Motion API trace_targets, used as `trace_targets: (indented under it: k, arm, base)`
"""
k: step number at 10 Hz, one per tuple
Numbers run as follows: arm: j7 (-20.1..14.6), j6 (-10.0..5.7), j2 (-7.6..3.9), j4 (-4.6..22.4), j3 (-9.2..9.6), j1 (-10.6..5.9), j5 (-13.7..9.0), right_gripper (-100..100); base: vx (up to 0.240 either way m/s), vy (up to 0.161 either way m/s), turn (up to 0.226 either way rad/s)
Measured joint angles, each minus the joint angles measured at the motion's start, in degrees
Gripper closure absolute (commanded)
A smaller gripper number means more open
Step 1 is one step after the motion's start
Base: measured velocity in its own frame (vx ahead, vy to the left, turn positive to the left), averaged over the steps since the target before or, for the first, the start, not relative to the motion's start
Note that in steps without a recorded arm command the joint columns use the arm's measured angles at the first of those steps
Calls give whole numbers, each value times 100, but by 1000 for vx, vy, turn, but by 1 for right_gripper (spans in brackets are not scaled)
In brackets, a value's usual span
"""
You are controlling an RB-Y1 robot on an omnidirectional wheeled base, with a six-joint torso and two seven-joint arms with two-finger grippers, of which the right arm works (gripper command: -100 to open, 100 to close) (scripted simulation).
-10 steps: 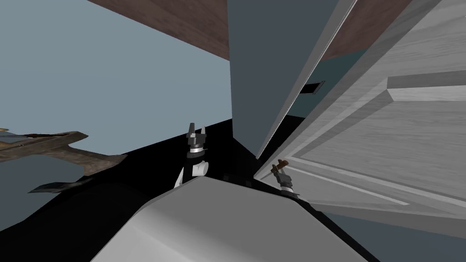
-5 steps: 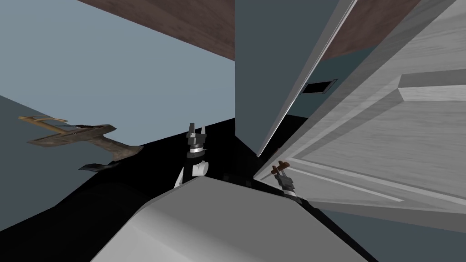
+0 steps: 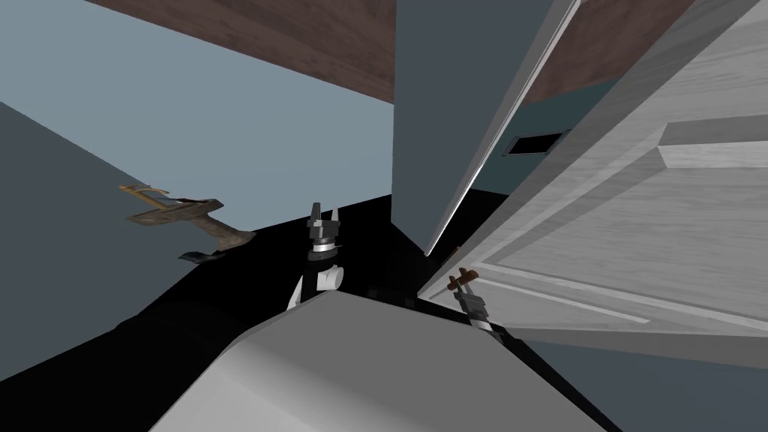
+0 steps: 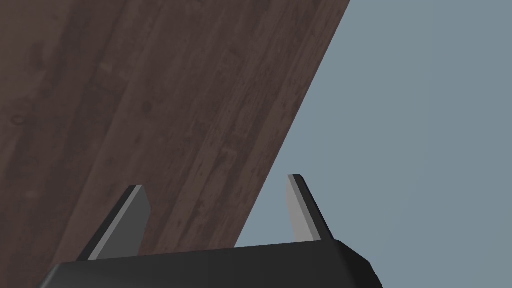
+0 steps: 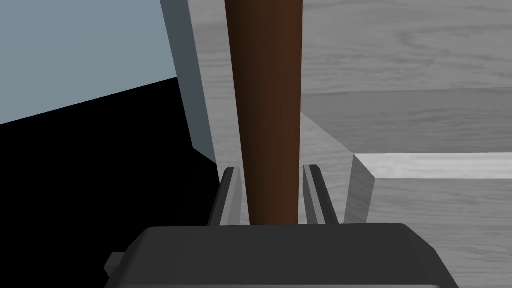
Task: Pull the door open
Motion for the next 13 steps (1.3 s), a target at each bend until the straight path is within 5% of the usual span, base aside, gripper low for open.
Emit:
trace_targets:
  k: [13]
  arm:
    - [-482, -612, -251, 456, 382, -32, 193, 100]
  base:
    - [-183, -45, 118]
